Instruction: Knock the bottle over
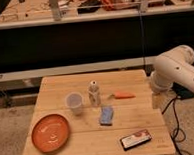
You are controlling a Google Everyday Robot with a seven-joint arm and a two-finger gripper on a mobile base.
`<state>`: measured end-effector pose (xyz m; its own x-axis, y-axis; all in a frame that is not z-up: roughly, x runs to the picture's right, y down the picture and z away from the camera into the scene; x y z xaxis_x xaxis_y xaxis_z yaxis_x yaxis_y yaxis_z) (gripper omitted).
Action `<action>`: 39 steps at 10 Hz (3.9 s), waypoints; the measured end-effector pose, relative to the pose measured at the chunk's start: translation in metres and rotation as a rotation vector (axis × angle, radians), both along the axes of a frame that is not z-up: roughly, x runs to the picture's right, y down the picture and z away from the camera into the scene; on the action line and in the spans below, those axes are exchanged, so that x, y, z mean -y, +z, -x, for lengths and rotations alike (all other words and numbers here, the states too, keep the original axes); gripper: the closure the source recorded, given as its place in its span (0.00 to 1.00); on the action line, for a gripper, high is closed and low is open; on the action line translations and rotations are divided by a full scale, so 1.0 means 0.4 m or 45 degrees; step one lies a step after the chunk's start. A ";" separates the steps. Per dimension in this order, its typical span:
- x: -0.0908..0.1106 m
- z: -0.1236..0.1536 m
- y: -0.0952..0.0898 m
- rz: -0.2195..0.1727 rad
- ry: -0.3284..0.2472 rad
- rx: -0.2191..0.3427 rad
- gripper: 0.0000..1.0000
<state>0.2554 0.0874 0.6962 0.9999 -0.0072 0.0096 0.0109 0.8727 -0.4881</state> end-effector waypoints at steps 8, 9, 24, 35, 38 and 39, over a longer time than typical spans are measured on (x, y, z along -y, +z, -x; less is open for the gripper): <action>0.046 0.122 0.017 -0.108 -0.089 0.131 0.20; 0.049 0.127 0.017 -0.118 -0.100 0.145 0.20; 0.055 0.251 0.048 -0.260 -0.250 0.323 0.20; 0.055 0.281 0.069 -0.374 -0.326 0.430 0.73; 0.067 0.300 0.092 -0.394 -0.352 0.461 0.98; 0.069 0.300 0.100 -0.404 -0.357 0.464 1.00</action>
